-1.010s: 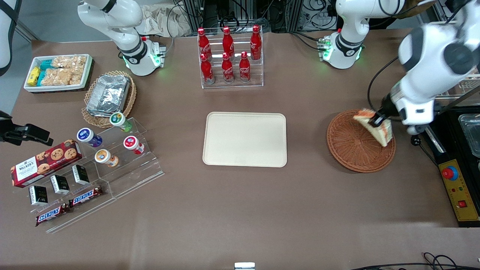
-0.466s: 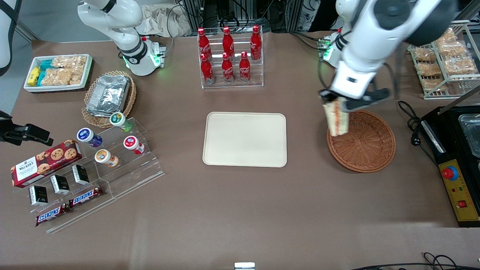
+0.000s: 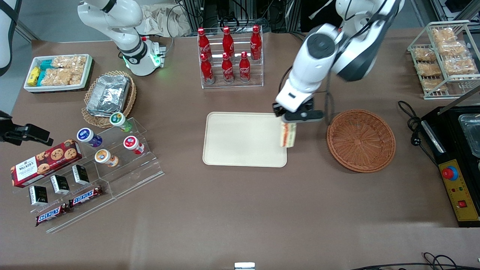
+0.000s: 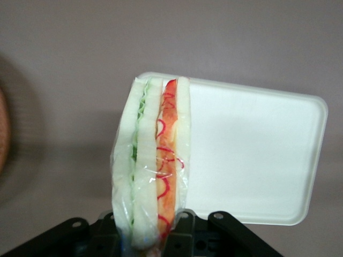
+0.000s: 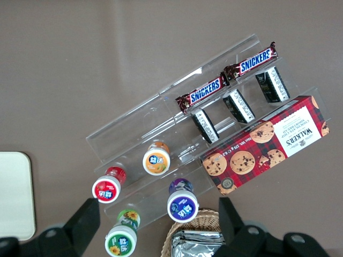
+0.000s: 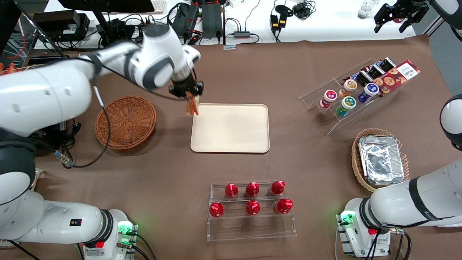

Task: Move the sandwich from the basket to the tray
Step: 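Carry the sandwich over the cream tray and lower it down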

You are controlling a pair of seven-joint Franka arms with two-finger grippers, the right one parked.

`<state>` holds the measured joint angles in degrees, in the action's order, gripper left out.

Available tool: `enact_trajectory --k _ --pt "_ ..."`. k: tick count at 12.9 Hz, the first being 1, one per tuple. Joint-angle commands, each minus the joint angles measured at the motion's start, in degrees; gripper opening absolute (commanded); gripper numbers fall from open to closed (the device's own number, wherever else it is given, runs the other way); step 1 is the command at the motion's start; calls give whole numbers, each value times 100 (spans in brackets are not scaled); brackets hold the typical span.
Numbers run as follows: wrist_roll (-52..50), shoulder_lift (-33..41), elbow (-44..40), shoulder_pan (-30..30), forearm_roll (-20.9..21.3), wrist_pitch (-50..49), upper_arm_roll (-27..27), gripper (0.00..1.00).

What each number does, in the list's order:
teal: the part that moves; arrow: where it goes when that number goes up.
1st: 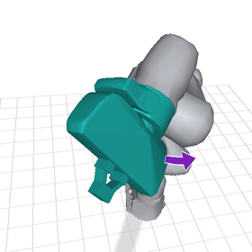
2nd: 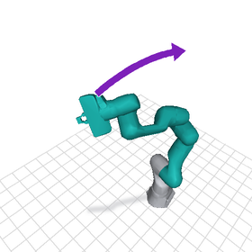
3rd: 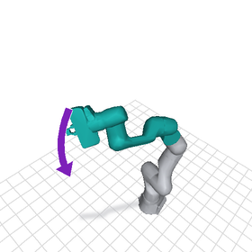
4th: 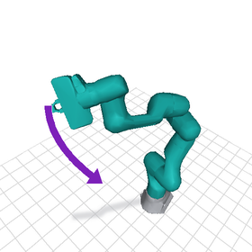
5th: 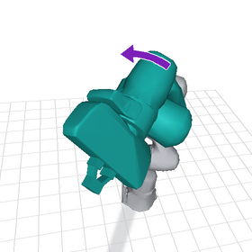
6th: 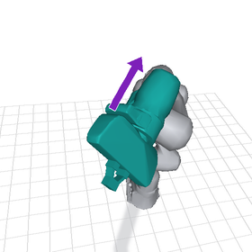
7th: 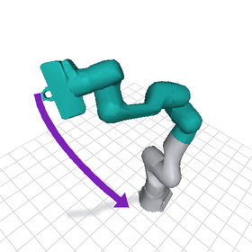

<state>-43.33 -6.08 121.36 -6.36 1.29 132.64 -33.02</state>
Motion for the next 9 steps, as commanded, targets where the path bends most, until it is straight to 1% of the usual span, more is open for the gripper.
enact_trajectory --k 1,2,4,7,8,9 --pt "-796 -584 213 -268 1087 481 -12 0" --pt "-1192 -865 212 -374 1649 674 -3 0" --pt "-1755 -1446 186 -401 2565 886 -3 0" --pt "-2626 -2071 19 -471 3691 930 -3 0" --pt "-2811 -2185 19 -463 3981 939 -3 3" --pt "-2856 -2230 2 -463 4080 939 6 55"
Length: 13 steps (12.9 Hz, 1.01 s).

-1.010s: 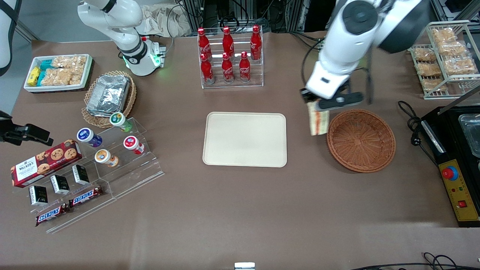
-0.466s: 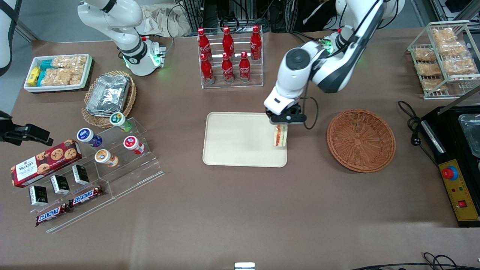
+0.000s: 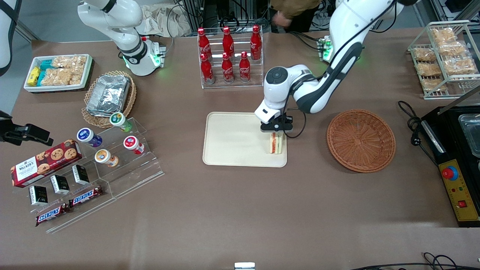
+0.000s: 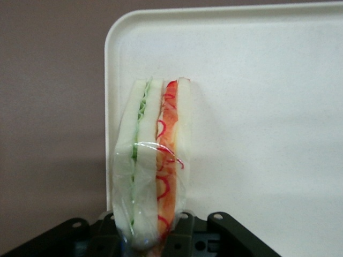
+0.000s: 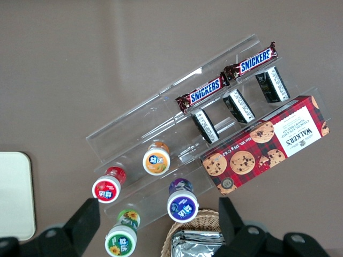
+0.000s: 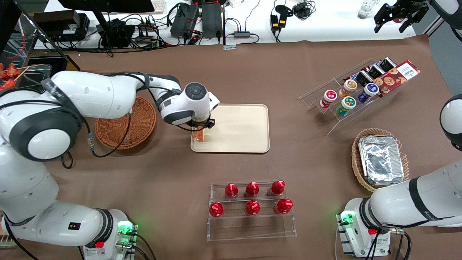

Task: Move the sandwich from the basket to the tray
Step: 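Carry the sandwich over the cream tray and lower it down, then open the left gripper to release the sandwich on the tray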

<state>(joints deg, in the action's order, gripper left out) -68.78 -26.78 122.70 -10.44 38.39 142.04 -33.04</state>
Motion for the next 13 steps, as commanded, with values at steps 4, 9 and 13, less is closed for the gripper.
enact_trajectory --k 4,9,13 --pt "-250 -73 -247 -19 301 -105 -9 100" --pt "-66 427 -738 16 -469 -755 -44 100" --pt "1031 718 -2290 25 -1903 -2842 -27 100"
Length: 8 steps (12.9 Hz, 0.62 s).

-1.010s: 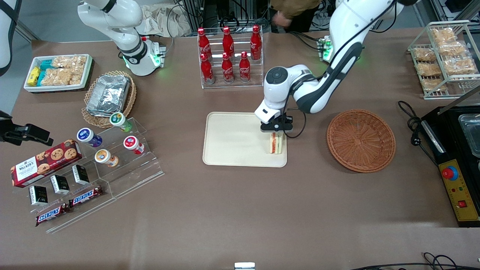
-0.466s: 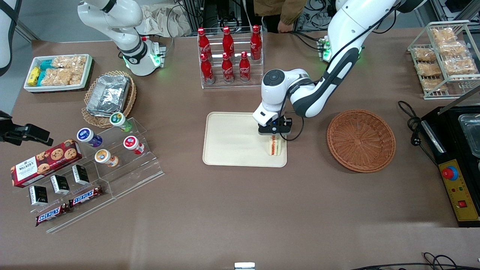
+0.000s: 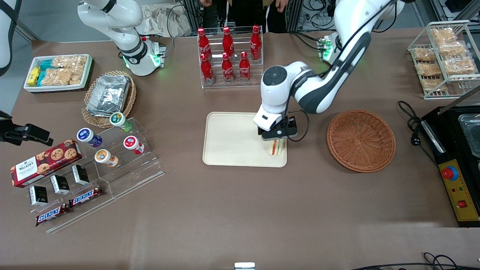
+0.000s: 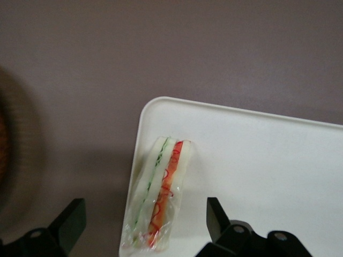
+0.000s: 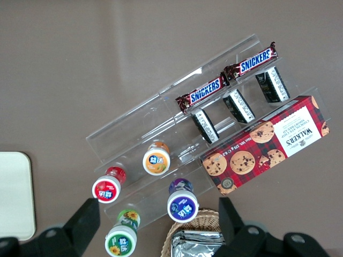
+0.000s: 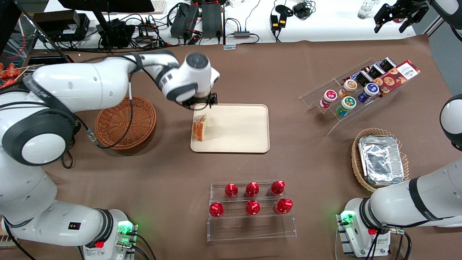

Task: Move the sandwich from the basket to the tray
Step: 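Open the left gripper to release the sandwich on the tray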

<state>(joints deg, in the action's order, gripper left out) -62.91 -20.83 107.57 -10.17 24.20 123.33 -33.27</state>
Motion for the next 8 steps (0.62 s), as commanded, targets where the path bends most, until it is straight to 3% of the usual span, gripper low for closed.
enact_trajectory --k 1,3,5,8 --pt "577 157 -1199 6 -608 -1491 23 100" --pt "631 332 -1737 181 -845 -2083 58 100" --pt "692 779 -1870 182 -1231 -2339 556 100" --pt "2777 1789 -1862 129 -2154 -3285 1767 100"
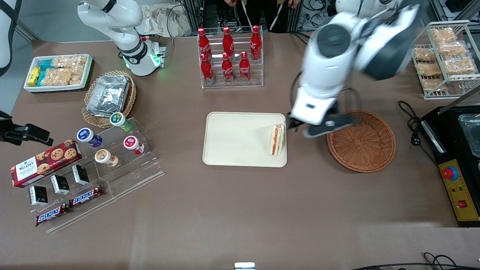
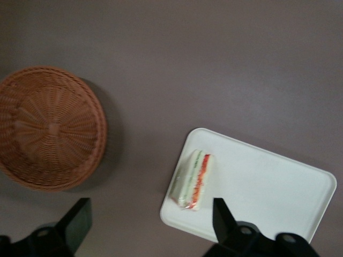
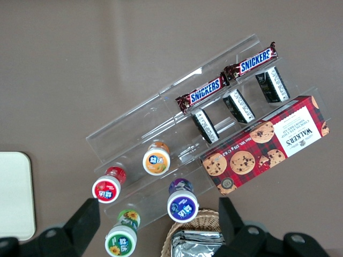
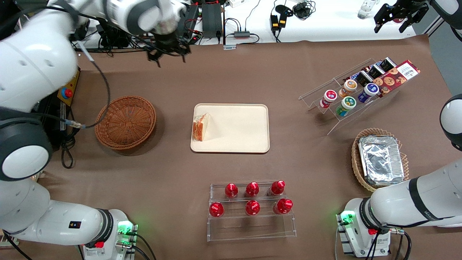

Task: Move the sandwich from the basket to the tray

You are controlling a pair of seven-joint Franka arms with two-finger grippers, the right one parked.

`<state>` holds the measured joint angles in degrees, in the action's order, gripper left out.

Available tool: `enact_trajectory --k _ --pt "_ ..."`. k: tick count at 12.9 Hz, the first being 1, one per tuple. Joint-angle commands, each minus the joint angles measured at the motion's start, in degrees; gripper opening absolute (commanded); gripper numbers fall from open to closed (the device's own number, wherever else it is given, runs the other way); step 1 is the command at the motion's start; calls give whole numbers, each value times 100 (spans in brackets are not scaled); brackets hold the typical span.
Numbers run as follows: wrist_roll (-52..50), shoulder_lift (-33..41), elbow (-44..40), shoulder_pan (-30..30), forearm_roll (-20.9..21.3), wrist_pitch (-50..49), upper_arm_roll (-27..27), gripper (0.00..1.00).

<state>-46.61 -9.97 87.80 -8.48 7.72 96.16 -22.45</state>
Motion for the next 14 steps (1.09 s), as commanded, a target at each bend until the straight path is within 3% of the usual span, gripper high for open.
enact_trajectory --k 1,7,11,14 --pt "1737 934 114 -48 -578 -798 994 100" --pt "3912 1419 88 -180 -596 -1521 2296 100" --pt "4081 1384 -132 -101 -596 -1627 2577 100" --pt "5141 1358 -123 -92 -622 -1645 2684 100"
